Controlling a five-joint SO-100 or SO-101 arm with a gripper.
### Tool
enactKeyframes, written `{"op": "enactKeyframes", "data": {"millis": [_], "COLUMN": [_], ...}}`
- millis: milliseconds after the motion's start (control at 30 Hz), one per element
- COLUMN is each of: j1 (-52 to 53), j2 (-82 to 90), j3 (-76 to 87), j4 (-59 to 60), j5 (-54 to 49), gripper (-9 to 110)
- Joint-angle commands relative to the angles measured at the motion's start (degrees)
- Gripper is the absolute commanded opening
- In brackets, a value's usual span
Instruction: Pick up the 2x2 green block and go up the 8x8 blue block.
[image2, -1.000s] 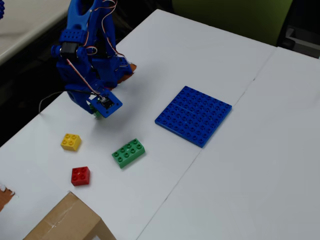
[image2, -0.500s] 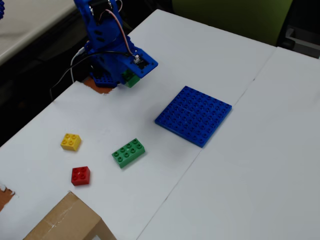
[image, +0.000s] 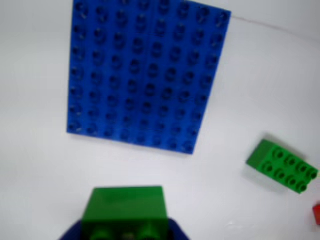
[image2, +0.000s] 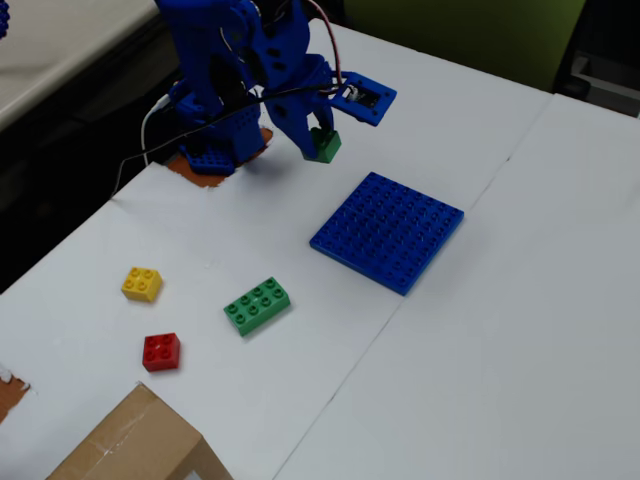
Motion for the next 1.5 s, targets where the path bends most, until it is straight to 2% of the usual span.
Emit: {"op": "enactKeyframes", "data": {"millis": [0,433,1467], "j1": [-2.6,-5.6,-6.7], "j2": [-9.9,-31.6,-29.6], "j3": [-21.4,-43.7,-41.3], "j4": [5.9,6.0,6.4], "j5": [3.4,5.1,6.9], "gripper": [9,9,9]}}
